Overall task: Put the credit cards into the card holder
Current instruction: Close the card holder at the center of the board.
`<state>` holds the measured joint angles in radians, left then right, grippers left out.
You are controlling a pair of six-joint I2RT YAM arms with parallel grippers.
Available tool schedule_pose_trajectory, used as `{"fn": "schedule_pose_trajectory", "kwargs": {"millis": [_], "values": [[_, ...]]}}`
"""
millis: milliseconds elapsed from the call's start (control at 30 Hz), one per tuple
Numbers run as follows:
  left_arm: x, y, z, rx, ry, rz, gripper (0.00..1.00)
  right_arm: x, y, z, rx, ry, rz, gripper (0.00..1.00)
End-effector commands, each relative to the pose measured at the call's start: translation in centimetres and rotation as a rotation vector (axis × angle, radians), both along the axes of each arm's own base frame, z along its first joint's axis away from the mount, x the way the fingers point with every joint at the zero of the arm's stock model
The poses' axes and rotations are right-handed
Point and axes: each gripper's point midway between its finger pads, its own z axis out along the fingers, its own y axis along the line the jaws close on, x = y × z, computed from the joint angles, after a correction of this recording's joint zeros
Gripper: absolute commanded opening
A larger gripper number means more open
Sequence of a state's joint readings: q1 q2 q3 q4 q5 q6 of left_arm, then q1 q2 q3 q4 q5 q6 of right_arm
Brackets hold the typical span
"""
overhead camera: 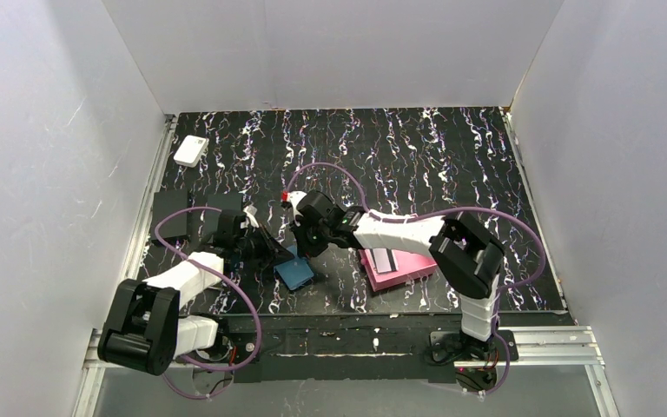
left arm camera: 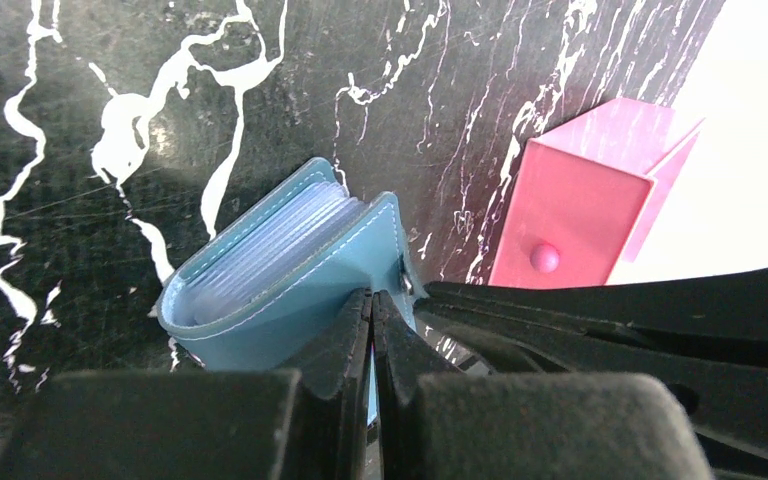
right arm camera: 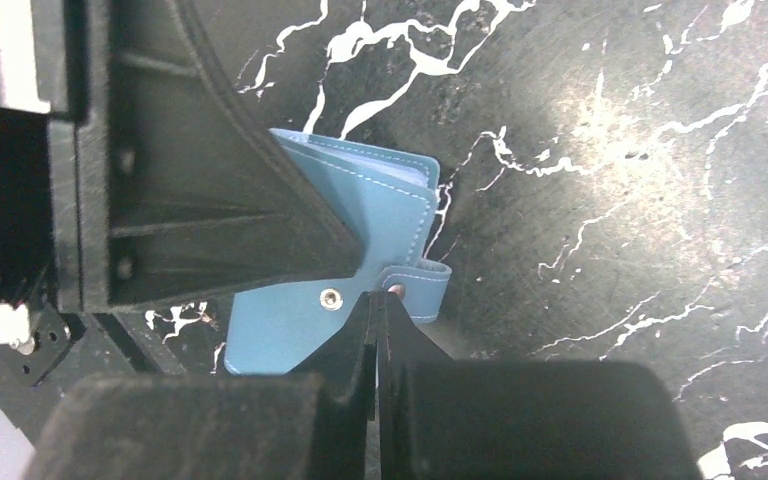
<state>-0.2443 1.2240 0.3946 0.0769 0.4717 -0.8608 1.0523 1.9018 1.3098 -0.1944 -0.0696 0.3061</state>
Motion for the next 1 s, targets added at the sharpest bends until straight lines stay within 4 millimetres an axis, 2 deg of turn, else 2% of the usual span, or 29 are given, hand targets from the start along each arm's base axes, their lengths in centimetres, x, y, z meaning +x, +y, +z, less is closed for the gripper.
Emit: {"fn": "schedule_pose_trajectory", "kwargs": {"millis": [0, 267, 433, 733, 967], "values": [[-3.1, 1.9, -4.8, 0.119, 0.150, 0.027, 0.00, -0.4, 1.0, 3.0, 0.164, 0.032, -0.003, 0.01], [-3.7, 2.4, -5.5, 0.138, 0.165, 0.031, 0.00, -0.9, 0.3, 3.9, 0.296, 0.091, 0.026, 0.01], [-4.0, 2.5, -5.6, 0.147, 0.170, 0.026, 0.00, -1.3, 0.6, 4.6, 0.401, 0.141, 0.082, 0.01], [-4.0, 2.7, -5.4, 0.152, 0.162, 0.031, 0.00, -2.9, 1.7, 3.5, 0.449, 0.189, 0.230, 0.01], [-4.2, 2.8, -5.6, 0.155, 0.164, 0.038, 0.00, -3.5, 2.1, 2.3, 0.443, 0.235, 0.268, 0.01]]}}
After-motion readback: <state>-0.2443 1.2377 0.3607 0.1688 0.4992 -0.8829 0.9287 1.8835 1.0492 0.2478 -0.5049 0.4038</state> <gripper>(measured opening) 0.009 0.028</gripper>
